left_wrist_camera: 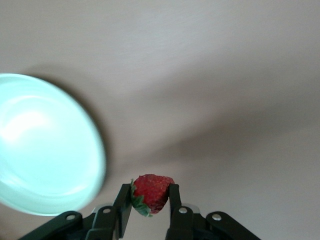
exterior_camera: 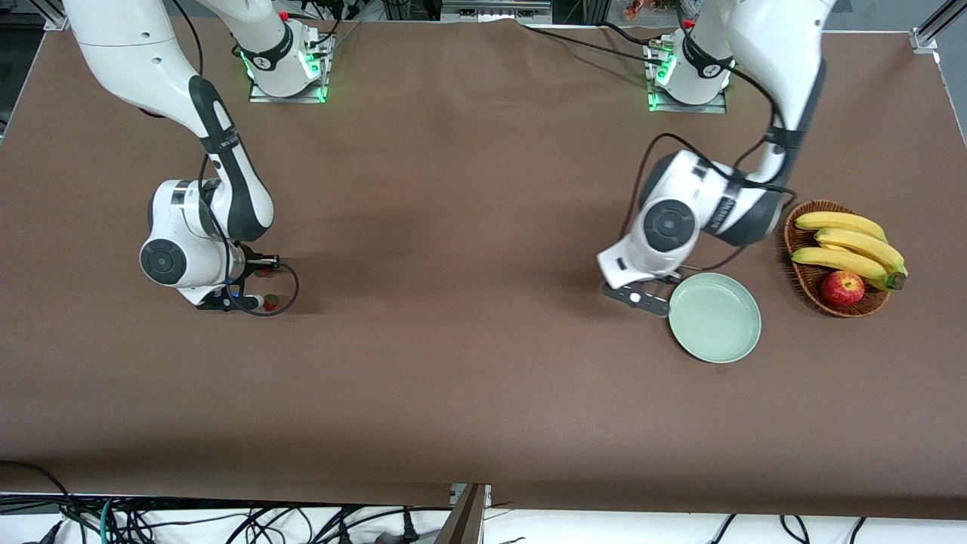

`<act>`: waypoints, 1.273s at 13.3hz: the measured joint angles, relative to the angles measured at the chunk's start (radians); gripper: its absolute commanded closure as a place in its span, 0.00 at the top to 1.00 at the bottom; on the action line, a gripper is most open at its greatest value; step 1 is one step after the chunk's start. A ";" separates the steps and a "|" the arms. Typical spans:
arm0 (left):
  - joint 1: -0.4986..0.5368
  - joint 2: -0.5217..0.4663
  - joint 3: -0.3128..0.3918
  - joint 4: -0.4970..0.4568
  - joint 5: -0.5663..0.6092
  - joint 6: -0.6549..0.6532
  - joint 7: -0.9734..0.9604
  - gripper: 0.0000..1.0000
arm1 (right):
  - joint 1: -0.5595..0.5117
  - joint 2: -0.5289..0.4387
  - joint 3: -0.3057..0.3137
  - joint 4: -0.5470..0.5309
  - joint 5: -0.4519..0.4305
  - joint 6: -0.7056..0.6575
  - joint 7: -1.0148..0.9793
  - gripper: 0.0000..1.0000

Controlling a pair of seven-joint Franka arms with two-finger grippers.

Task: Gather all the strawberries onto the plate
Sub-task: 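Place the strawberry on the plate while the right gripper grasps another, then set the second strawberry mid-table with the right gripper while left withdraws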

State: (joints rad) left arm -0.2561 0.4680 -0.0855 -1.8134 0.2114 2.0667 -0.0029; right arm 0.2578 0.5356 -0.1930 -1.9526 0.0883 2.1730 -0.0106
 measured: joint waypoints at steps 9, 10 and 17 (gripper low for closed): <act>0.213 0.066 -0.002 -0.059 0.044 0.208 0.431 1.00 | 0.080 0.029 0.321 0.123 0.006 0.117 0.508 0.00; 0.214 0.068 -0.003 -0.061 0.044 0.210 0.434 1.00 | 0.105 0.051 0.352 0.168 0.006 0.122 0.603 0.00; 0.213 -0.023 -0.034 -0.019 0.043 0.089 0.434 1.00 | 0.436 0.353 0.388 0.619 0.005 0.303 1.153 0.00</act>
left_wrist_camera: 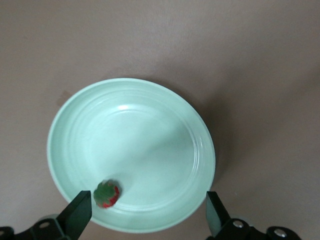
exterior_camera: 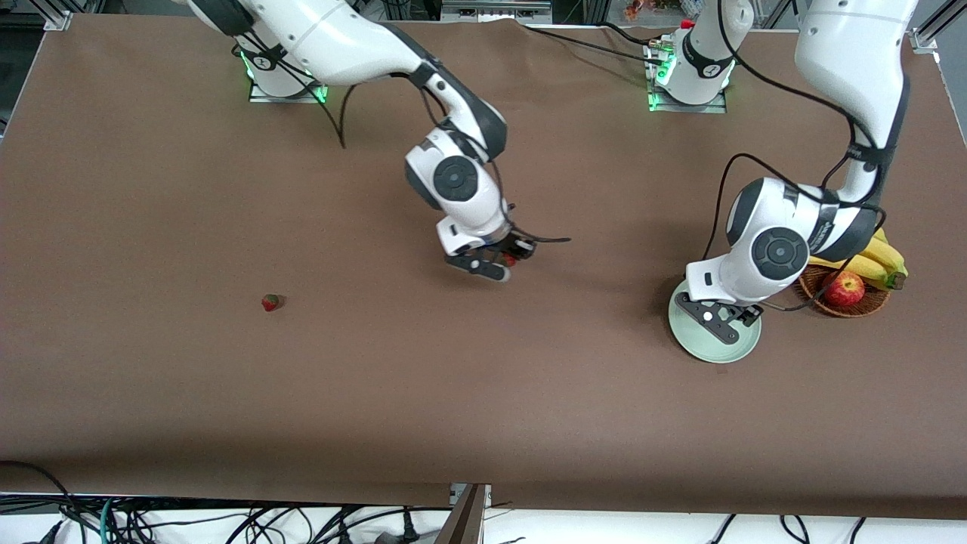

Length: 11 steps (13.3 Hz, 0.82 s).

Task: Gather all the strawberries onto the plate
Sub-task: 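Set the second strawberry mid-table with the right gripper while left withdraws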

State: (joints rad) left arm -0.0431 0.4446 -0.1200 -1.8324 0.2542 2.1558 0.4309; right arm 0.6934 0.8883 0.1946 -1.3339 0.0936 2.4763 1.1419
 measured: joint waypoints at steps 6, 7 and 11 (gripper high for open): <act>-0.002 -0.064 -0.035 0.118 -0.138 -0.227 -0.051 1.00 | 0.068 0.175 -0.003 0.145 -0.010 0.153 0.008 1.00; -0.004 -0.058 -0.046 0.116 -0.144 -0.230 -0.101 1.00 | 0.067 0.174 -0.006 0.158 -0.024 0.152 0.008 1.00; -0.073 0.001 -0.084 0.113 -0.146 -0.204 -0.369 1.00 | 0.022 0.105 -0.063 0.208 -0.039 -0.057 -0.015 1.00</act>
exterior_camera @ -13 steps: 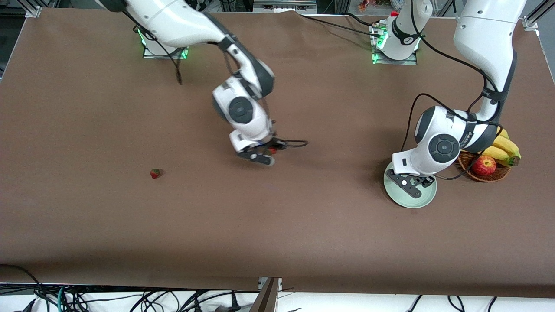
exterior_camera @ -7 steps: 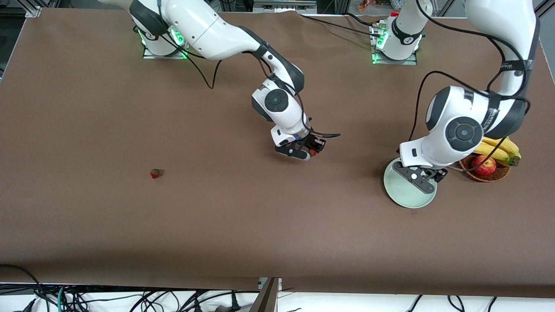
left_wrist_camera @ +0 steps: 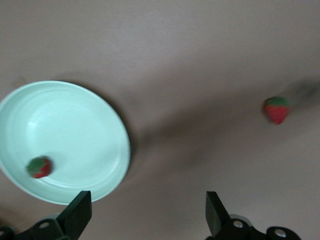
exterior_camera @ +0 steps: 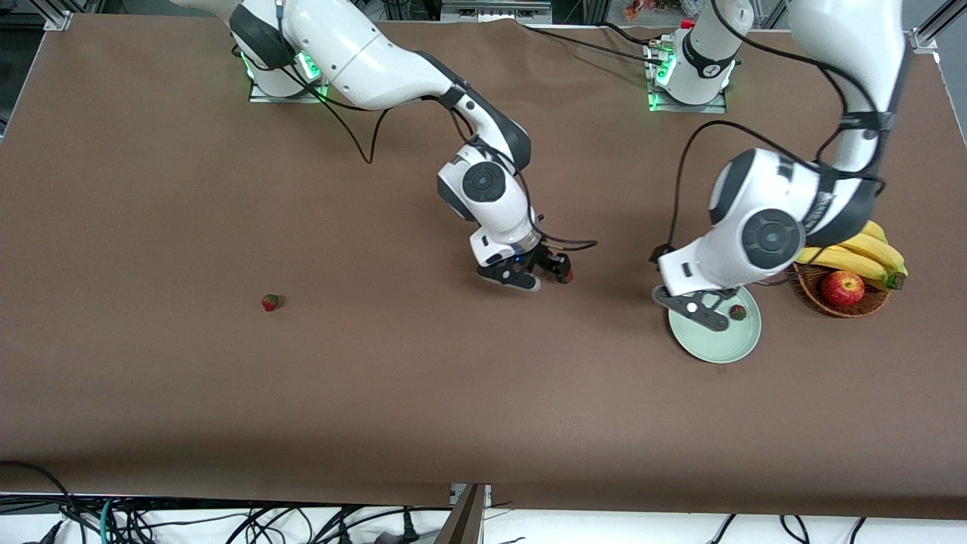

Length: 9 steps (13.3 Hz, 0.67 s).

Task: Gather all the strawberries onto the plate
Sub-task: 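Grasp the second strawberry with the left gripper while right reaches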

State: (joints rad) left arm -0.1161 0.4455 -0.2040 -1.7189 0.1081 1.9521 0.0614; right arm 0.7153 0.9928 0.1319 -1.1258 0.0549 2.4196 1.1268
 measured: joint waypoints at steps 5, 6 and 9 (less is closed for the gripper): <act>-0.128 0.049 -0.005 -0.047 -0.002 0.145 -0.313 1.00 | -0.199 -0.191 -0.008 -0.068 -0.008 -0.350 -0.332 1.00; -0.150 0.056 -0.005 -0.079 -0.002 0.201 -0.366 1.00 | -0.241 -0.229 -0.011 -0.111 -0.010 -0.394 -0.422 1.00; -0.177 0.084 -0.003 -0.167 -0.002 0.364 -0.412 1.00 | -0.337 -0.318 -0.084 -0.246 -0.013 -0.488 -0.695 1.00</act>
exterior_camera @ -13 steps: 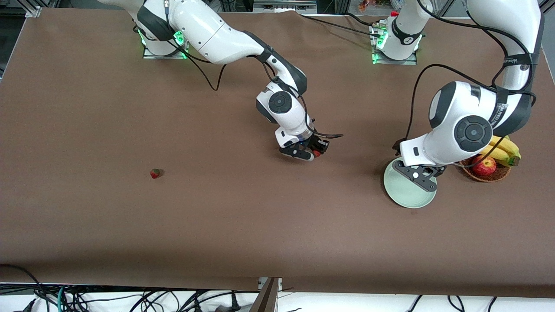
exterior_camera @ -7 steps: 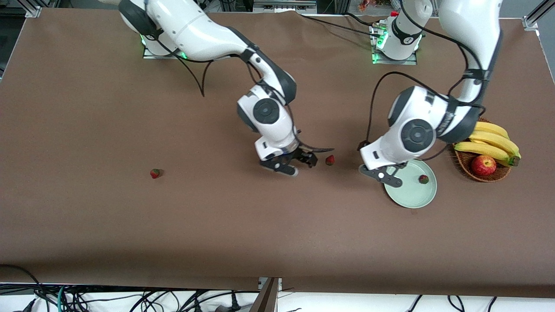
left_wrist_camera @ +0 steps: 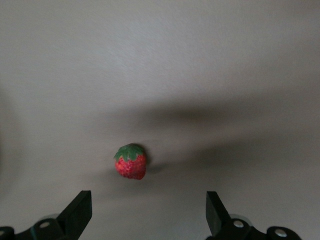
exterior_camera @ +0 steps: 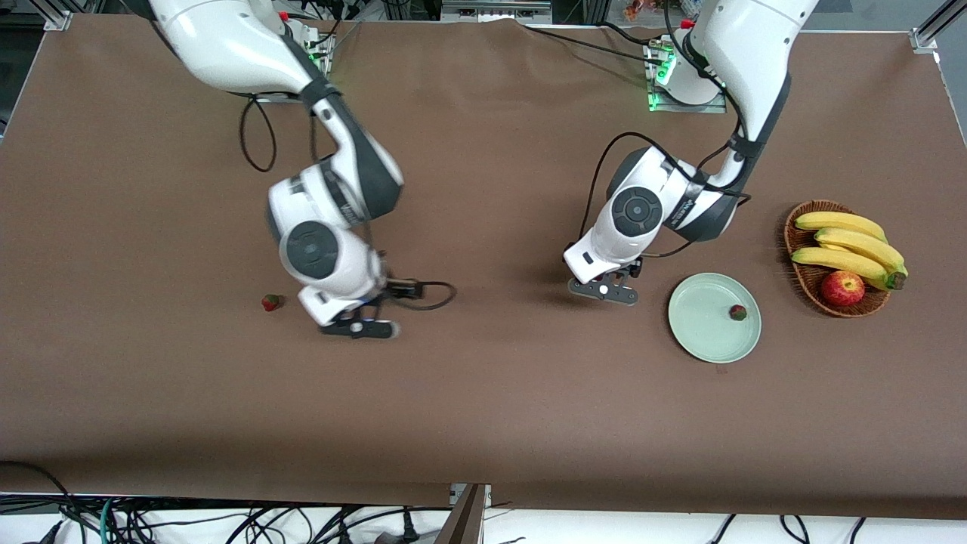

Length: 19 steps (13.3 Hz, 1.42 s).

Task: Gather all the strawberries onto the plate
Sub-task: 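Grasp the second strawberry with the left gripper while right reaches, then place the strawberry on the plate while the right gripper grasps the last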

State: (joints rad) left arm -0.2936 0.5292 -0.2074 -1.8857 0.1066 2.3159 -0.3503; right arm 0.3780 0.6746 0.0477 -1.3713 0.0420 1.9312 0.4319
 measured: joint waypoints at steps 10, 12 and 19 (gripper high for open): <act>0.002 0.075 0.010 -0.027 0.132 0.137 0.001 0.35 | -0.099 -0.043 -0.191 -0.244 0.000 0.074 -0.321 1.00; 0.005 0.078 0.012 -0.026 0.168 0.141 0.001 0.17 | -0.100 -0.041 -0.206 -0.260 0.000 0.102 -0.321 1.00; 0.078 0.032 0.023 0.045 0.177 -0.028 0.209 0.20 | -0.101 -0.021 -0.219 -0.360 0.000 0.288 -0.321 1.00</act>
State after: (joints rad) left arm -0.2158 0.5615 -0.1840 -1.8411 0.2840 2.2877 -0.1415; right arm 0.2769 0.6535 -0.1712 -1.7311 0.0419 2.2190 0.1112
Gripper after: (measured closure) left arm 0.674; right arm 0.000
